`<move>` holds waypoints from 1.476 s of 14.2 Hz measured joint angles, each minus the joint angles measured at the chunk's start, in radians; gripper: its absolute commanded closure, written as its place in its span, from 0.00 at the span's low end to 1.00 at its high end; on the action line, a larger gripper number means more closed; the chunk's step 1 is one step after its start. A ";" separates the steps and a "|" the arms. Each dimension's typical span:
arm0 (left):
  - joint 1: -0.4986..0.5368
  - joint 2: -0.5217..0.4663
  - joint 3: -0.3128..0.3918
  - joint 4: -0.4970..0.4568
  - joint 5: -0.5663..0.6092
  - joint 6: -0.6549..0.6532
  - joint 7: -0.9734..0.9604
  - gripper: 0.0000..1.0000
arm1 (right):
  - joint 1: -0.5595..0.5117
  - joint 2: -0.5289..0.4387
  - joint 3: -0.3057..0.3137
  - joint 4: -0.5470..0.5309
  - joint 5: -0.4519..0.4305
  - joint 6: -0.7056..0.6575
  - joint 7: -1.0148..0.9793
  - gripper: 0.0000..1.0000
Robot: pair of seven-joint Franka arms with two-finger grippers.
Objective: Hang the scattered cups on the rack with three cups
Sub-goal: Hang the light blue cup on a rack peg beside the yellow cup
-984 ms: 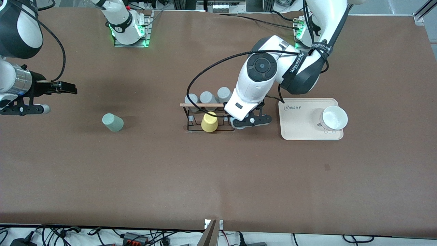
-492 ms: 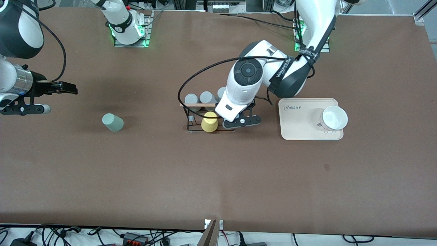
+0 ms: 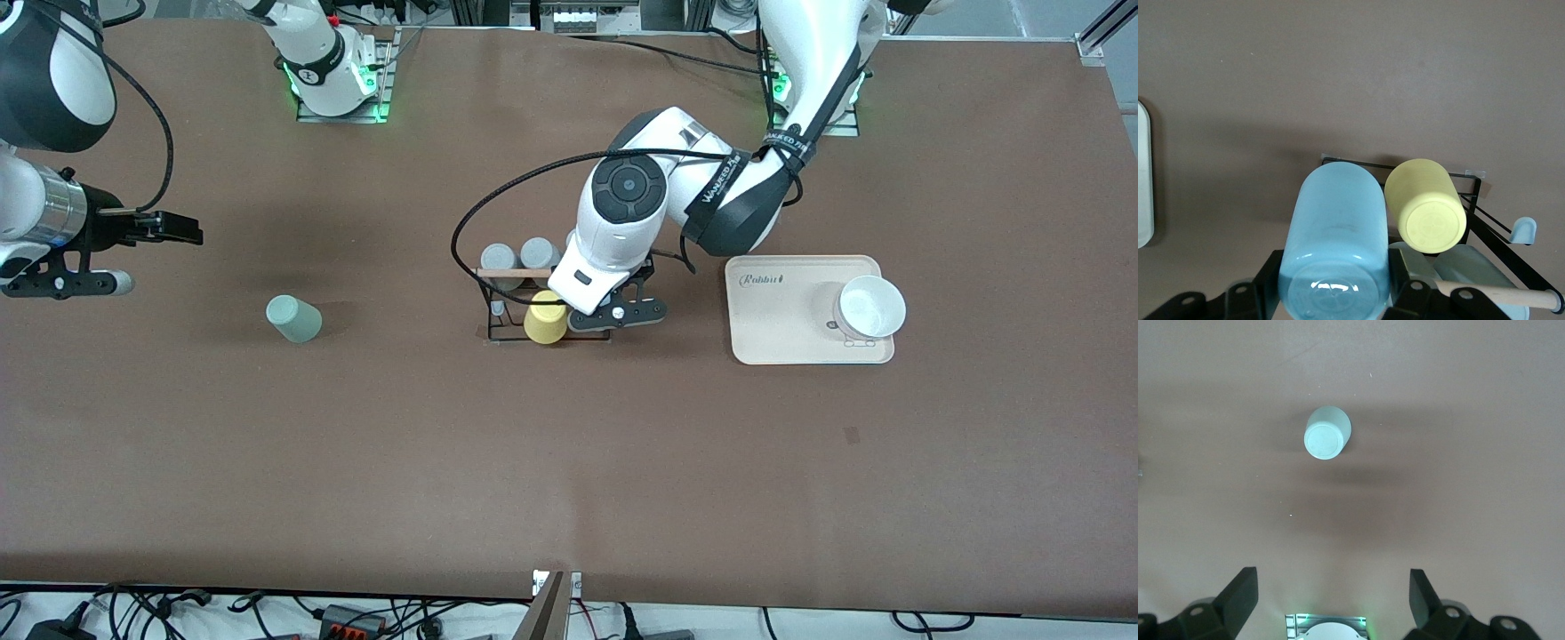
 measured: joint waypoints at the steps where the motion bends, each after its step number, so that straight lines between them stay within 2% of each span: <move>1: 0.000 0.002 0.000 0.000 0.000 0.000 0.000 0.64 | 0.000 0.000 0.000 0.000 0.000 0.000 0.000 0.00; 21: -0.011 0.072 0.000 0.019 0.000 0.043 0.000 0.64 | -0.001 -0.001 -0.007 -0.007 0.000 0.033 0.000 0.00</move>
